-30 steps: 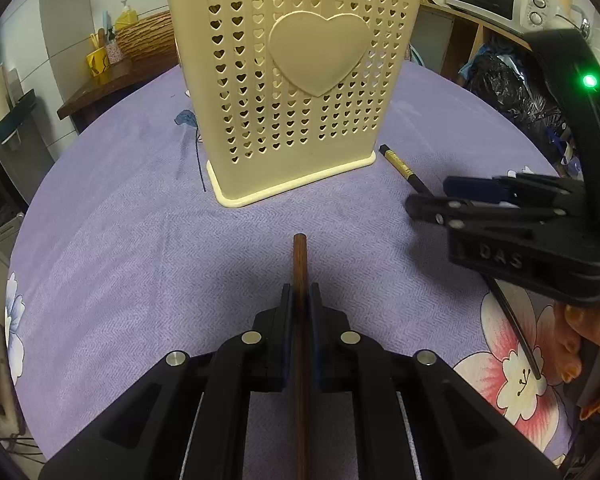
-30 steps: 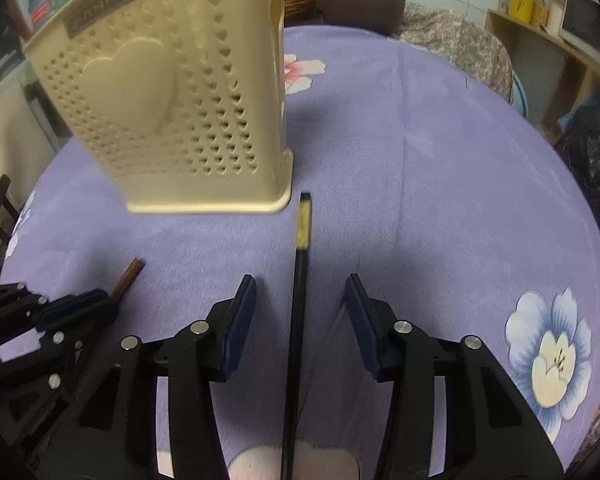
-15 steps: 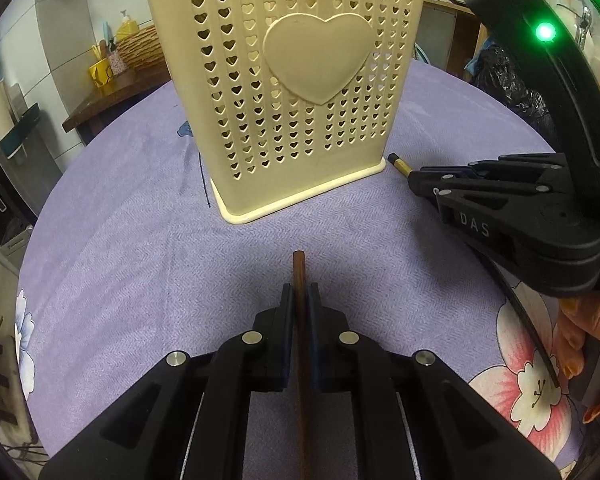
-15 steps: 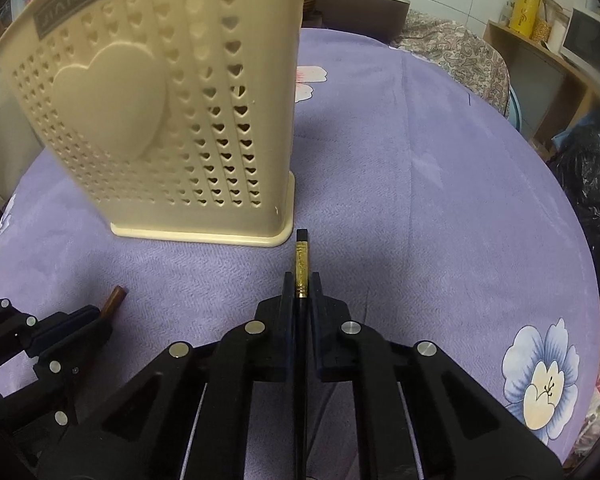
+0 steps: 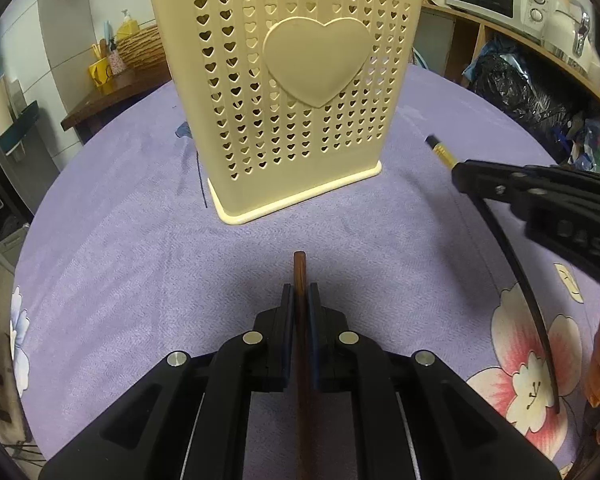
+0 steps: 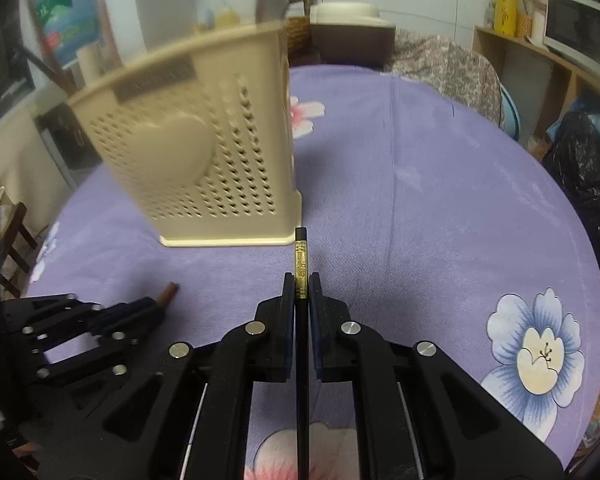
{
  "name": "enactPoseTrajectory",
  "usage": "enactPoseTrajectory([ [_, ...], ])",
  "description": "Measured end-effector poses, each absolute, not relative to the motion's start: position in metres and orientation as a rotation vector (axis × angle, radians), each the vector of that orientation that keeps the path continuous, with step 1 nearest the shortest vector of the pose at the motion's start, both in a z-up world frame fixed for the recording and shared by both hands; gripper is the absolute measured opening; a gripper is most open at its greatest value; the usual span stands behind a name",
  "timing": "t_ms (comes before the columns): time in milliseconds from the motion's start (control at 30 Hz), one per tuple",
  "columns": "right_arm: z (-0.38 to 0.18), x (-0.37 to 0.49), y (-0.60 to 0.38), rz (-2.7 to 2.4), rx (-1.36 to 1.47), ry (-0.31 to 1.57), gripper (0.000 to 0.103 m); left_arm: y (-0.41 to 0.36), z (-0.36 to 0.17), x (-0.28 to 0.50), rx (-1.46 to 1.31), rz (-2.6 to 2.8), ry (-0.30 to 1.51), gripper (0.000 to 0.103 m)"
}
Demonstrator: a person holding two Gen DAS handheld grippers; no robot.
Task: Organize utensils
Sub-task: 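Lift both chopsticks up over the beige holder with both grippers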
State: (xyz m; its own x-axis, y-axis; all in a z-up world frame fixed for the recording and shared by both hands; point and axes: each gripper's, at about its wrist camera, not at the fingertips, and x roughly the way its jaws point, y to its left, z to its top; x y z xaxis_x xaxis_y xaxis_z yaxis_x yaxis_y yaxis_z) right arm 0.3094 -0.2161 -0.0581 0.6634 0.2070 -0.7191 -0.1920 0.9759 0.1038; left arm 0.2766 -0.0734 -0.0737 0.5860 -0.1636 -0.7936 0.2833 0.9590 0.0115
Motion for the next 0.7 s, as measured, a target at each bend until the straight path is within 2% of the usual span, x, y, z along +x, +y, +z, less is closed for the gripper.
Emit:
enactPoseTrajectory([
  [133, -0.032, 0.286, -0.224, 0.257, 0.050, 0.741, 0.008, -0.069, -0.058, 0.268, 0.112, -0.281, 0.866, 0.008],
  [500, 0.056, 0.206, -0.260, 0.325, 0.106, 0.505, 0.008, -0.032, 0.060, 0.200, 0.011, -0.358, 0.548, 0.008],
  [700, 0.079, 0.194, -0.264, 0.332, 0.114, 0.465, 0.008, -0.033, 0.074, 0.197, 0.003, -0.349, 0.499, 0.008],
])
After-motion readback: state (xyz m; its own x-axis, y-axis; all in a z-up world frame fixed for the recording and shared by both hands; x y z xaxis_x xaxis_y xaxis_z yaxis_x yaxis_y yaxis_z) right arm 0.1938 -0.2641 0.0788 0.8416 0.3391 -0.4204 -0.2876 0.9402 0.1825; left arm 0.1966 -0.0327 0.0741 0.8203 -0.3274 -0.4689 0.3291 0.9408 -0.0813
